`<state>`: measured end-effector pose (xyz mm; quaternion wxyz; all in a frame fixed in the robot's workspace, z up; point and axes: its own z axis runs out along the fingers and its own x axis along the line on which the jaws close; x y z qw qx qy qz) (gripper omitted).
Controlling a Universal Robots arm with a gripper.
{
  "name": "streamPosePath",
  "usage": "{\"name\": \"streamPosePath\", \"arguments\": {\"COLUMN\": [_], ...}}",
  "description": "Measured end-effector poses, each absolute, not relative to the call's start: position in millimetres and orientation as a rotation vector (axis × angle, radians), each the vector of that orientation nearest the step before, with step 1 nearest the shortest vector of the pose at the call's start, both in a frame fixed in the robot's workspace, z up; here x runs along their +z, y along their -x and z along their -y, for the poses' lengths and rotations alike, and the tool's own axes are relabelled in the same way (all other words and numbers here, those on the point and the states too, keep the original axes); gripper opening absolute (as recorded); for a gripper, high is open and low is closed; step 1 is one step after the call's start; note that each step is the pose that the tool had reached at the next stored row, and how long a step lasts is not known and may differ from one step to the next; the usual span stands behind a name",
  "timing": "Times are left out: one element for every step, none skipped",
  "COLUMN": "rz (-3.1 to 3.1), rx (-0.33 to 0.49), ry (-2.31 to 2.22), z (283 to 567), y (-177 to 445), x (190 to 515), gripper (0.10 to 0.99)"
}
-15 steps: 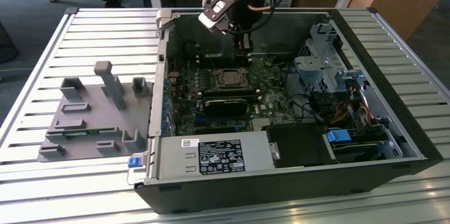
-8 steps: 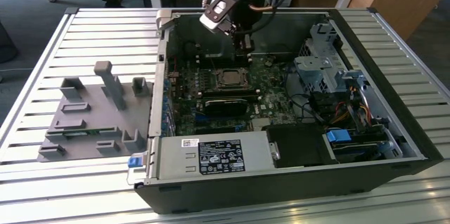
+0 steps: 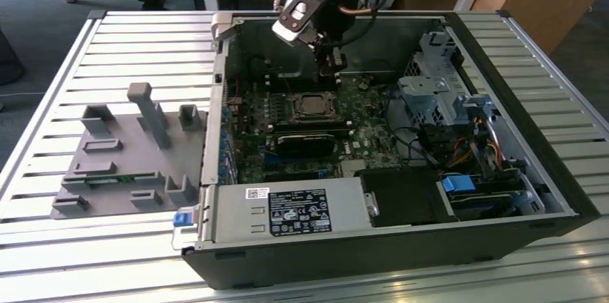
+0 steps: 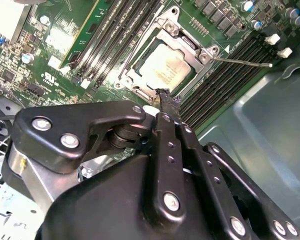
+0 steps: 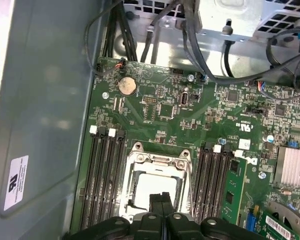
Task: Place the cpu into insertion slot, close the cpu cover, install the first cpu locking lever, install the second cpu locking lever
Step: 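Install the first cpu locking lever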
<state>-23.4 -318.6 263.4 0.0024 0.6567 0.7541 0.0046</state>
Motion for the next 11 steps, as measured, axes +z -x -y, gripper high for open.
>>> {"name": "streamPosePath", "arguments": {"rz": [-2.372,-2.378,-2.384,-2.389,-2.392,-2.395,-2.397,-2.399,-2.401,-2.404,-2.408], "rx": [0.014,0.014,0.014,0.014,0.014,0.014,0.014,0.014,0.014,0.014,0.014], "ry": [-2.052,-2.045,-2.038,-2.032,-2.029,-2.025,-2.023,-2.02,-2.018,-2.015,-2.01], "z": [318.6,318.6,318.5,318.5,318.5,318.5,318.5,318.5,318.5,318.5,318.5], "y": [23.4,23.4,23.4,23.4,23.5,23.5,23.6,23.6,23.7,23.8,23.8], "x": [263.4,263.4,263.4,263.4,263.4,263.4,263.4,263.4,263.4,263.4,263.4], "gripper": [0.106,0.106,0.106,0.106,0.106,0.106,0.106,0.106,0.106,0.106,0.106]}}
